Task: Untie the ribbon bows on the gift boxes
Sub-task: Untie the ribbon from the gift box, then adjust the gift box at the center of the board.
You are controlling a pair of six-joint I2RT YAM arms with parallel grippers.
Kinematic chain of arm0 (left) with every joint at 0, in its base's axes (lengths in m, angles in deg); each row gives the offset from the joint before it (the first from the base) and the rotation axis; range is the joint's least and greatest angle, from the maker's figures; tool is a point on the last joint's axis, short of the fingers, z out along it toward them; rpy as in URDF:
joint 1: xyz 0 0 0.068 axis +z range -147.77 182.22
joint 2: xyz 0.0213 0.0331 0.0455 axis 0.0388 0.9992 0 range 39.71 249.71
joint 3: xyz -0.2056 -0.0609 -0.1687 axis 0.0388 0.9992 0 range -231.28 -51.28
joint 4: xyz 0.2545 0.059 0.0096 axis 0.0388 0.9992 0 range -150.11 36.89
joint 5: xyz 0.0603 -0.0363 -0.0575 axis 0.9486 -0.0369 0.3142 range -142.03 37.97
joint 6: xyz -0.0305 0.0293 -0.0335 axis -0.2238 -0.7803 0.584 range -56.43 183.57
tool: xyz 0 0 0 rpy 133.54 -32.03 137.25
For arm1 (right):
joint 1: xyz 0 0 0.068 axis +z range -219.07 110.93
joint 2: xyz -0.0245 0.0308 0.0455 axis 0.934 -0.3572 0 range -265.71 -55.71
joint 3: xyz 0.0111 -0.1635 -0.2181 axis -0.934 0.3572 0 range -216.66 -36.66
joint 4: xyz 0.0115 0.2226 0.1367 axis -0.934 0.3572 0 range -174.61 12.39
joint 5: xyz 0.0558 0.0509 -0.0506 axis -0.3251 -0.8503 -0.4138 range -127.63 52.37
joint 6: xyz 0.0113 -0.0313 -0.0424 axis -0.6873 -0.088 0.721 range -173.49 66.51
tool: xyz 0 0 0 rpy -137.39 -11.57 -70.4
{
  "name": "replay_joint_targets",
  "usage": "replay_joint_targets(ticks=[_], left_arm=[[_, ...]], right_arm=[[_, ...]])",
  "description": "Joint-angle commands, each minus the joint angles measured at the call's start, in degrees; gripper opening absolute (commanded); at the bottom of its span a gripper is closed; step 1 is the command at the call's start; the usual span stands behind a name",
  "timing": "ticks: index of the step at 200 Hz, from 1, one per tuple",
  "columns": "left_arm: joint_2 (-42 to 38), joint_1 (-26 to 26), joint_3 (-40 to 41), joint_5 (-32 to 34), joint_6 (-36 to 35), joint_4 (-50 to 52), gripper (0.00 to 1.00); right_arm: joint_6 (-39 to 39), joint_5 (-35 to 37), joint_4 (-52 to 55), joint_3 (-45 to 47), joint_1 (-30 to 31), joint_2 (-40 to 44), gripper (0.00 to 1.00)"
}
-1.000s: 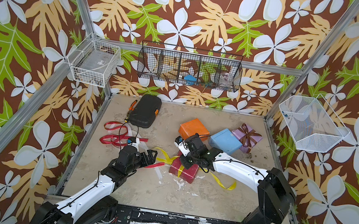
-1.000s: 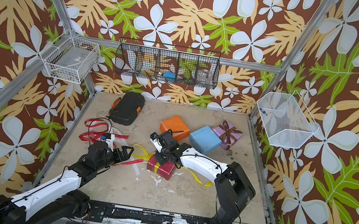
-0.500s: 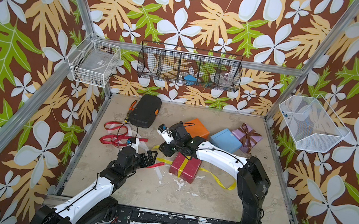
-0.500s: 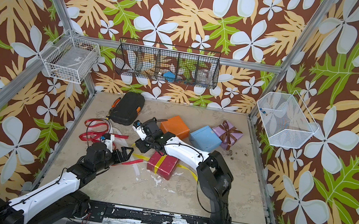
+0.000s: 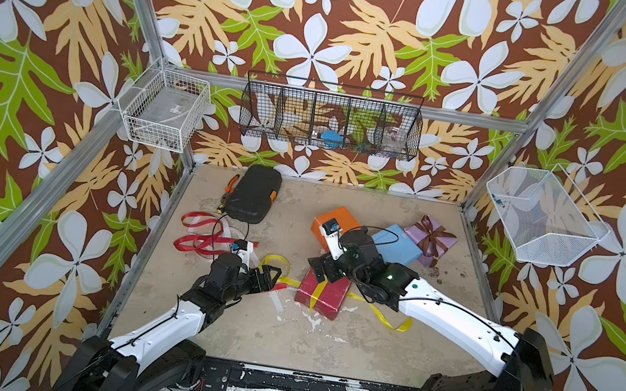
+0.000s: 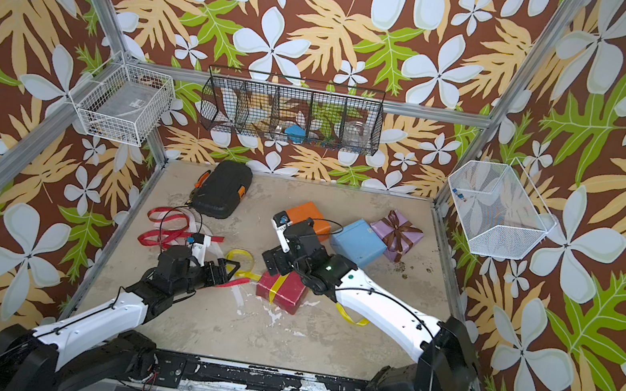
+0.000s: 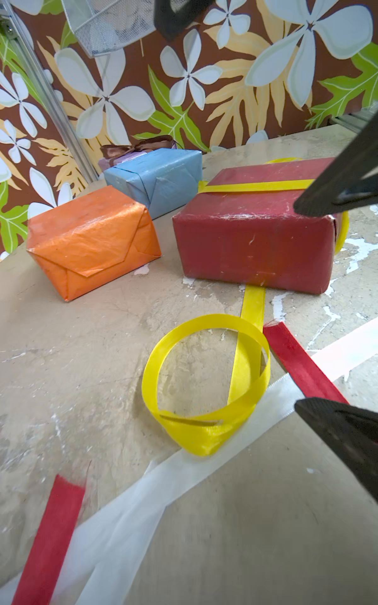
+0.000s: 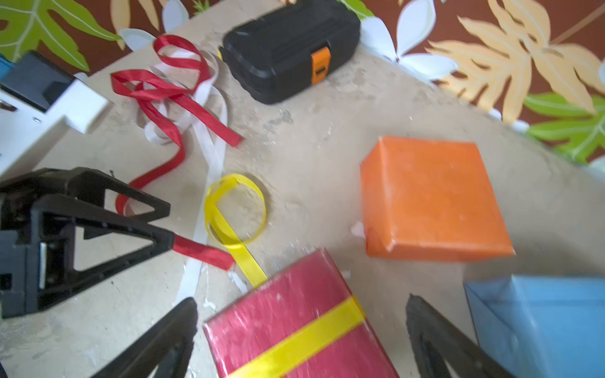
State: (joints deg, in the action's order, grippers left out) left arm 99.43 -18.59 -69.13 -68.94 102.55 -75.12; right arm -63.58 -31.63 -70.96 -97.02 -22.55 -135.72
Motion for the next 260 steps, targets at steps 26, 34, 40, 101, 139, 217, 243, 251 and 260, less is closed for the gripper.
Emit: replay_joint_targets(ticks=[26,34,40,101,139,217,243,251,260], left_arm=[[9.49,-5.69,-5.03,-4.55,-0.42,-12.97,0.87],[11.17,-6.0,-5.18,-5.76,0.56,-15.76,0.86],[12.21,-6.3,-5.02,-6.62,1.49,-18.01,0.85],[18.16,-13.96,-4.24,-6.82,3.62,-23.89,0.8],[18.48,-17.82,-1.83,-6.86,6.28,-25.96,0.79],[8.96,-21.54,3.17,4.34,10.03,-21.52,0.81],[7.98,-20.88,-0.69,14.08,6.71,-11.47,0.83],[8.4,-20.44,-1.33,15.07,6.08,-11.29,0.83],[9.3,-19.78,-1.85,15.07,5.71,-11.96,0.83]], right_arm=[[-12.67,-3.82,-4.16,15.55,-4.28,10.97,0.91],[-14.94,-6.84,-5.7,17.92,-5.6,12.34,0.89],[-16.39,-9.64,-7.56,19.78,-6.58,13.02,0.87],[-24.99,-25.19,-22.7,29.68,-16.79,10.38,0.73],[-28.3,-32.85,-33.56,32.07,-17.78,6.0,0.71],[-13.39,-19.63,-13.37,13.49,-20.17,-5.65,0.73],[-9.59,-15.92,-5.84,9.82,-18.21,-3.36,0.72],[-9.0,-14.89,-4.08,8.85,-16.74,-2.63,0.71],[-8.99,-14.24,-1.36,7.52,-15.12,-2.25,0.67]])
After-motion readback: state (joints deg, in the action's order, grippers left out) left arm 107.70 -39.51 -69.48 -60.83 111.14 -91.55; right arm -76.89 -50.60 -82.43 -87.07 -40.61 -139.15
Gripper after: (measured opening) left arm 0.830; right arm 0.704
